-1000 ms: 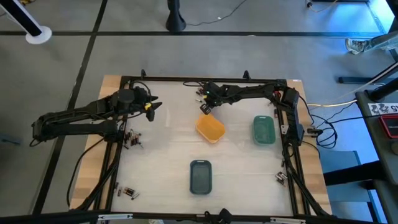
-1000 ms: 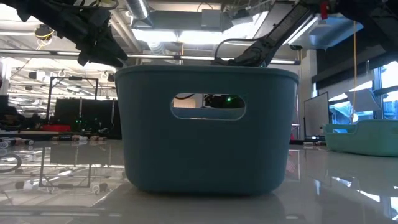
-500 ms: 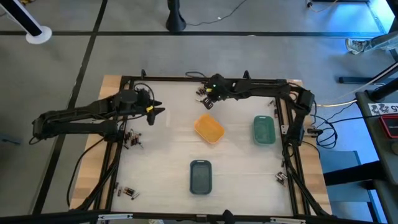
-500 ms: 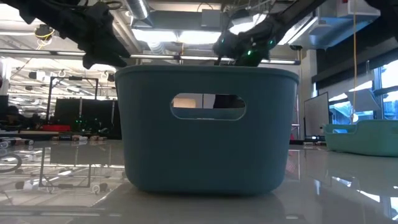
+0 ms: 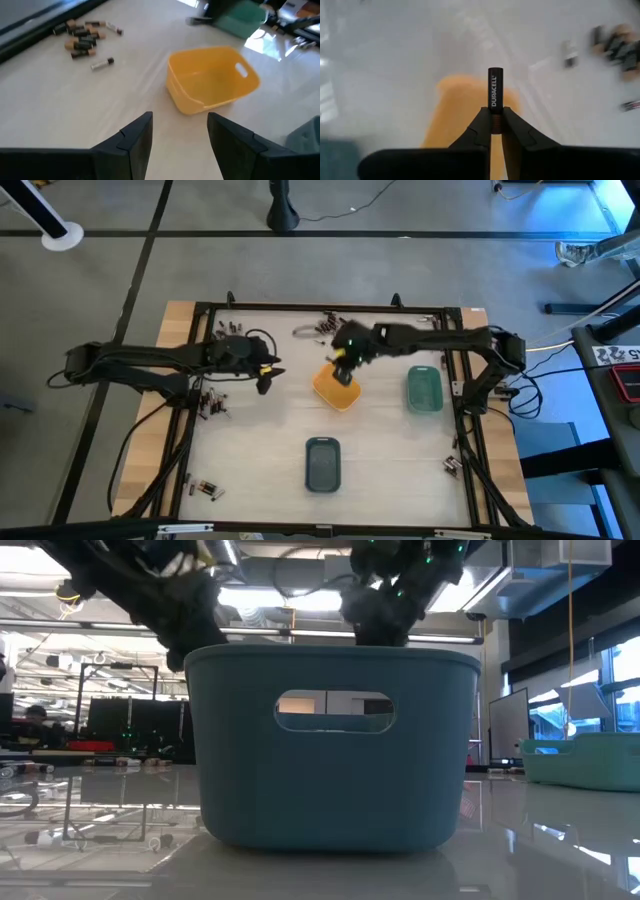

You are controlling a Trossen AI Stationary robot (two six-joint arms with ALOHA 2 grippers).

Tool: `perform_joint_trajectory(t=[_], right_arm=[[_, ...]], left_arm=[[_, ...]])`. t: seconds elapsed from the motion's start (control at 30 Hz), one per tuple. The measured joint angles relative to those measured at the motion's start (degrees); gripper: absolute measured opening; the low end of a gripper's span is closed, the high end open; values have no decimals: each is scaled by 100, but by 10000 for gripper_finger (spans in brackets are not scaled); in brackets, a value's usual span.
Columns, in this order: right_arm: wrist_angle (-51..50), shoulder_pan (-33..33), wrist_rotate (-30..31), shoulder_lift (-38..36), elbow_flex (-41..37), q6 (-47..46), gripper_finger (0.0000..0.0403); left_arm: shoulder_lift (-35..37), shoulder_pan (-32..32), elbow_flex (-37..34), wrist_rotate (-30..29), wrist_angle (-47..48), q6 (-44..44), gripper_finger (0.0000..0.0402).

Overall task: Sort batteries
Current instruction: Put the black battery into the yellow bin, then adjust the yellow bin

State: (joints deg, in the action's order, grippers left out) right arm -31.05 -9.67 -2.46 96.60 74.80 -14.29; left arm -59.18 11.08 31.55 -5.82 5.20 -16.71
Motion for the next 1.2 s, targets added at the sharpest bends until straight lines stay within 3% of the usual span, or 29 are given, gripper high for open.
perform_joint_trajectory(t=[0.23,0.73,0.93,1.2], right_arm=[[57,716,560,11,-302,-313,22],[119,741,722,13,-940,-853,28],[129,741,764,13,-952,-843,70],[149,741,1017,13,-952,-724,126]], left_arm=[[-745,-64,0,2,-477,22,178],[-1827,-225,0,0,-1809,-241,178],[-2219,-289,0,4,-2444,-528,178],[-2436,-291,0,4,-2518,-555,178]])
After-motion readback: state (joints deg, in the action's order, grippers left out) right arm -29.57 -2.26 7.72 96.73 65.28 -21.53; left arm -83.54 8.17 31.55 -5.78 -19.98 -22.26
